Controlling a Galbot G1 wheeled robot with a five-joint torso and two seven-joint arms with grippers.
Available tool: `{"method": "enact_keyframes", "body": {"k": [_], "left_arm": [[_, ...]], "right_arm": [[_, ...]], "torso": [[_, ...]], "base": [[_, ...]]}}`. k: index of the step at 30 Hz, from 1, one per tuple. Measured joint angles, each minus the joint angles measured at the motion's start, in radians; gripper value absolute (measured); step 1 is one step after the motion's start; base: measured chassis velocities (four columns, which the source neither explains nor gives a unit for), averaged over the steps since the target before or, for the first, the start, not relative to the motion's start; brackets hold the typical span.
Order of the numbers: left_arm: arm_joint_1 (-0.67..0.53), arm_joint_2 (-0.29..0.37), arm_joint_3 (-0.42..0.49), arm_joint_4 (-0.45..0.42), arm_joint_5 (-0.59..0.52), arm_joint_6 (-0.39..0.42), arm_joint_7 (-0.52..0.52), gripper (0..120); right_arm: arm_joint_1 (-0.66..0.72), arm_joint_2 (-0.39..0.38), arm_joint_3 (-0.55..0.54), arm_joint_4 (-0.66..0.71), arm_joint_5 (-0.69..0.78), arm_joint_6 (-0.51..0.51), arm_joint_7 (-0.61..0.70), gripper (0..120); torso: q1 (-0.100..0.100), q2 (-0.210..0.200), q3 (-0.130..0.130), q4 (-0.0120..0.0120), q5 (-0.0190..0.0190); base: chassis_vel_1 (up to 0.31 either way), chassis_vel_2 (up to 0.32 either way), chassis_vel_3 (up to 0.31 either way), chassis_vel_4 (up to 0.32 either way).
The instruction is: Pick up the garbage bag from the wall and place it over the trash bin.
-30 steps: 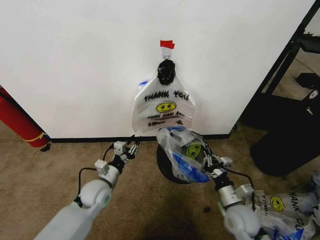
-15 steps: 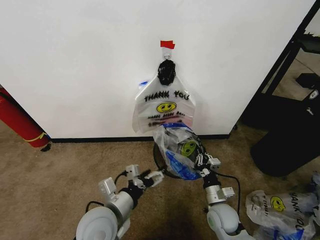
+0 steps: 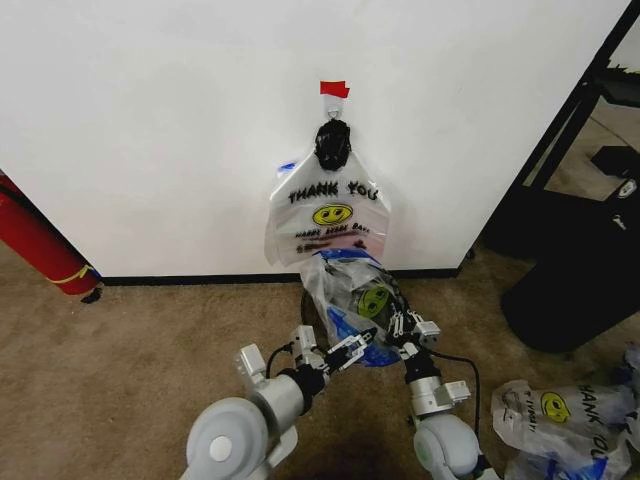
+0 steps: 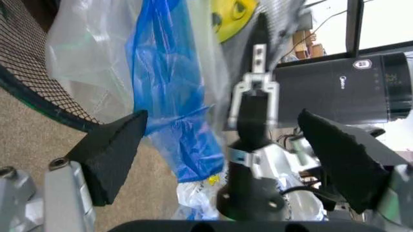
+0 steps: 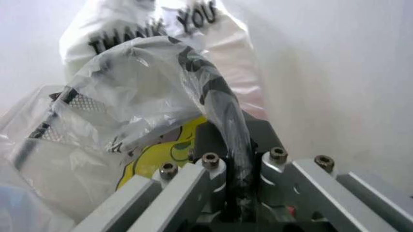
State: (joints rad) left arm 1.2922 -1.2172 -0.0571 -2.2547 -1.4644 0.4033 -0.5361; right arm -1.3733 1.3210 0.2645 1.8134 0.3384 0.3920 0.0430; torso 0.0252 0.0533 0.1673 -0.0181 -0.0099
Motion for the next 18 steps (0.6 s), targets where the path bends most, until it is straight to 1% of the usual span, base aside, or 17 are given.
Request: {"method": "enact_keyframes", "body": {"k": [2,6,8,9,12,15,16,18], "left_arm": [[0.0,0.0,0.0,0.0,0.002,0.0,0.001,91],[0.0,0.002,-0.001,0.0,0.015,0.0,0.01,77],[0.002,0.004,-0.001,0.0,0.024,0.0,0.014,67],[0.002,0.004,-0.001,0.0,0.024,0.0,0.014,67],[0.004,0.006,-0.001,0.0,0.034,0.0,0.017,58],[0.005,0.008,-0.001,0.001,0.044,0.0,0.017,43],[0.005,0.008,-0.001,0.001,0.044,0.0,0.017,43],[0.008,0.012,-0.002,0.0,0.051,0.001,0.015,35]], "right_arm": [[0.0,-0.003,-0.003,0.007,0.001,-0.005,0.0,1],[0.001,-0.008,-0.007,0.021,0.001,-0.016,0.001,1],[0.001,-0.007,-0.008,0.024,0.001,-0.018,0.001,1],[0.001,-0.007,-0.008,0.024,0.001,-0.018,0.001,1],[0.001,-0.007,-0.008,0.028,0.002,-0.02,0.002,1],[-0.001,-0.007,-0.008,0.034,0.002,-0.022,0.002,1],[-0.001,-0.007,-0.008,0.034,0.002,-0.022,0.002,1],[-0.002,-0.007,-0.005,0.042,0.002,-0.025,0.003,1]], "torso": [[0.0,0.0,0.0,0.0,0.0],[0.0,0.0,0.0,0.0,0.0],[0.0,0.0,0.0,0.0,0.0],[0.0,0.0,0.0,0.0,0.0],[0.0,0.0,0.0,0.0,0.0],[0.0,0.0,0.0,0.0,-0.0001],[0.0,0.0,0.0,0.0,-0.0001],[0.0,0.0,0.0,0.0,0.0]], "base": [[0.0,0.0,0.0,0.0],[0.0,0.0,0.0,0.0],[0.0,0.0,0.0,0.0],[0.0,0.0,0.0,0.0],[0.0,0.0,0.0,0.0],[0.0,0.0,0.0,0.0],[0.0,0.0,0.0,0.0],[0.0,0.0,0.0,0.0]]}}
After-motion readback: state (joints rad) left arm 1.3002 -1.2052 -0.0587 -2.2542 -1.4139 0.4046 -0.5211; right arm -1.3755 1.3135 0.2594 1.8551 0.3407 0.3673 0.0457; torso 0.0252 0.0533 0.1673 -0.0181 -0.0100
